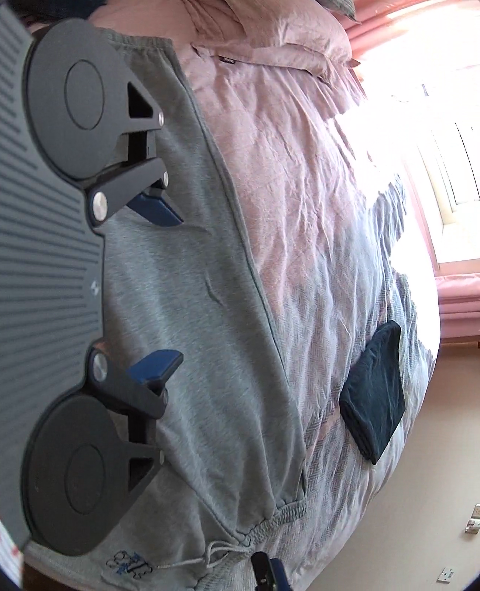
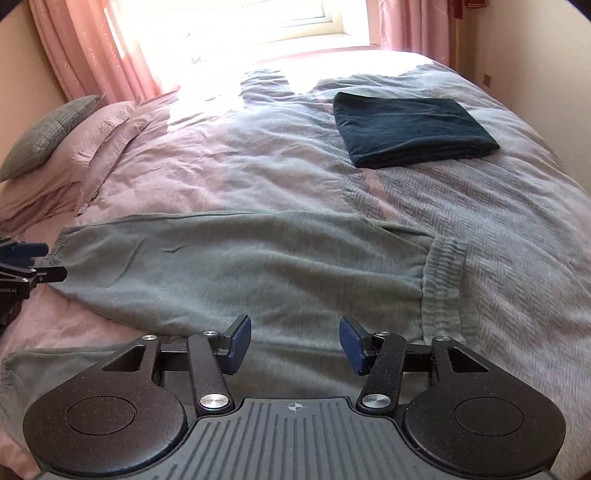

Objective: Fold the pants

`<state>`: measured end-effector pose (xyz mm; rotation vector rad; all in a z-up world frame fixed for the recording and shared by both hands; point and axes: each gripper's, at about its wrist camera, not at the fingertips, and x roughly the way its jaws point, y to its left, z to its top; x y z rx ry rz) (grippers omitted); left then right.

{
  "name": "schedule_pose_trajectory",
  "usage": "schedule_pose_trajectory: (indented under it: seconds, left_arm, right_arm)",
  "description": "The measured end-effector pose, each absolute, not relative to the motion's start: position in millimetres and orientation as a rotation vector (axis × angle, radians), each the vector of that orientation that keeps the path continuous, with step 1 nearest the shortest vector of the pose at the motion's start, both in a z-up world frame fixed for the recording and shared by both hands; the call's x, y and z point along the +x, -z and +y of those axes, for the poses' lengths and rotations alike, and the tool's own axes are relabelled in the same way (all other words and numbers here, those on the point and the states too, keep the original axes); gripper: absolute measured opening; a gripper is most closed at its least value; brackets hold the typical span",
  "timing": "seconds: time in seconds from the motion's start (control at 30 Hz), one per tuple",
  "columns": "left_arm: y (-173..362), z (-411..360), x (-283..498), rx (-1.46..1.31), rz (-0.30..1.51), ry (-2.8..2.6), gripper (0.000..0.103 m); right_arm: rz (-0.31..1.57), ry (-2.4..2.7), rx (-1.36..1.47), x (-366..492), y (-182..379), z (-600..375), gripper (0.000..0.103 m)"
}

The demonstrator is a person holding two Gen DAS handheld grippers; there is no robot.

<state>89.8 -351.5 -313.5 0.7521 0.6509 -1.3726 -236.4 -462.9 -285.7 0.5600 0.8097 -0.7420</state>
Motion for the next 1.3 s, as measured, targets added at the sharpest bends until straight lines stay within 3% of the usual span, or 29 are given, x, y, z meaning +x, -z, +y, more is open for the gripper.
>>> schedule_pose_trajectory:
  seconds: [0.33, 0.73, 0.77, 0.8, 0.83, 0.87, 0.97, 1.1, 1.3]
  left_arm:
    - [397.3, -467.1, 139.8, 0.918, 0.472, 1.489, 0.048]
    - [456.4, -522.4, 175.7, 1.225, 0.457, 1.658, 0.047]
    - [459.1, -523.5, 176.1, 1.230, 0.463, 1.667, 0.042]
    - [461.6, -524.0, 175.6, 1.233, 0.470, 1.672, 0.037]
    - [463.6, -523.8, 173.7, 1.236, 0.475, 1.679, 0.025]
    - [464.0, -522.6, 170.3, 1.240, 0.469, 1.678, 0.015]
    - [459.0, -510.8, 160.2, 1.242, 0.396, 1.633, 0.006]
    - [420.4, -473.7, 148.3, 1.135, 0.317, 1.567, 0.005]
    - [333.0, -352.8, 113.4, 0.915, 0.326, 1.492, 0.005]
  right_arm:
    - [0.882, 0.565, 0.327, -173.0, 366.9, -606.4, 0.051]
    - [1.013, 0.266, 0.354, -130.8, 416.6, -684.8, 0.051]
    - [1.016, 0.253, 0.372, -130.9, 418.7, -686.7, 0.049]
    - [1.014, 0.234, 0.390, -131.1, 419.8, -687.6, 0.033]
    - [1.014, 0.220, 0.394, -131.3, 420.6, -687.1, 0.023]
    - [1.013, 0.221, 0.381, -131.0, 419.6, -683.9, 0.016]
    - [1.011, 0.247, 0.301, -131.2, 411.3, -667.7, 0.008]
    - [0.938, 0.333, 0.128, -139.4, 376.2, -627.3, 0.006]
    - [0.811, 0.427, -0.086, -184.1, 304.9, -513.0, 0.006]
